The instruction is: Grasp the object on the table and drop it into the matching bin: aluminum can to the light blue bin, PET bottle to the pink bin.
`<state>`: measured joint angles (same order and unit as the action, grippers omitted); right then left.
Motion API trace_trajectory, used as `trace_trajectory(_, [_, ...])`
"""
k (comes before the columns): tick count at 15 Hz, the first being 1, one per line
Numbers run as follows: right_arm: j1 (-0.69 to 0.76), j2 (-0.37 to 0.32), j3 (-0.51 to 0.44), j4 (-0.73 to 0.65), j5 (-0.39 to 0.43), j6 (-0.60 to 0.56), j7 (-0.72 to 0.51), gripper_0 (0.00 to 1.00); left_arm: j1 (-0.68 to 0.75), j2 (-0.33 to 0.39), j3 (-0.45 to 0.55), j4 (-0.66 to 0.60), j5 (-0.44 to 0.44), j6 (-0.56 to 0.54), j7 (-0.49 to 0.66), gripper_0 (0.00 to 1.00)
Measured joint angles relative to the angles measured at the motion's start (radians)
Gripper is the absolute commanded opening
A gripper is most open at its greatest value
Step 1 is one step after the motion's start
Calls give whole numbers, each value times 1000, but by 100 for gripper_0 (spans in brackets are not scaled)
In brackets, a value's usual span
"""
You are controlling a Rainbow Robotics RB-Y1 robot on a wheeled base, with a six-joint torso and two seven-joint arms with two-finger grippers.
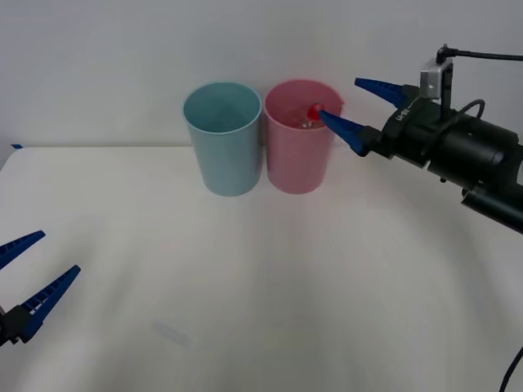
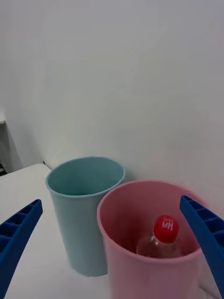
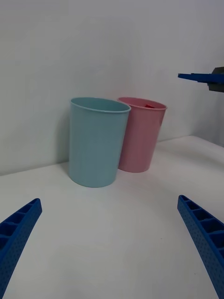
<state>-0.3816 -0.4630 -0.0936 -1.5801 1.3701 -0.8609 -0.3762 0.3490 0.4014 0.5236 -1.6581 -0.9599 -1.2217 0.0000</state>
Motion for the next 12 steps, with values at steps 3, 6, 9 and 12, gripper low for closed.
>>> trace_trajectory(3, [139, -11, -25, -110, -39, -2, 12, 100, 0, 0, 0, 0, 0, 0, 0, 100])
trace_trajectory(6, [266, -16, -53, -184, -85, -6, 39, 100, 0, 0, 0, 0, 0, 0, 0, 100])
trace_trajectory(9, [387, -16, -98, -207, -147, -14, 153, 100, 0, 0, 0, 0, 0, 0, 0, 100])
trace_trajectory(12, [487, -16, -151, -208, -202, -56, 273, 100, 0, 0, 0, 0, 0, 0, 0, 100])
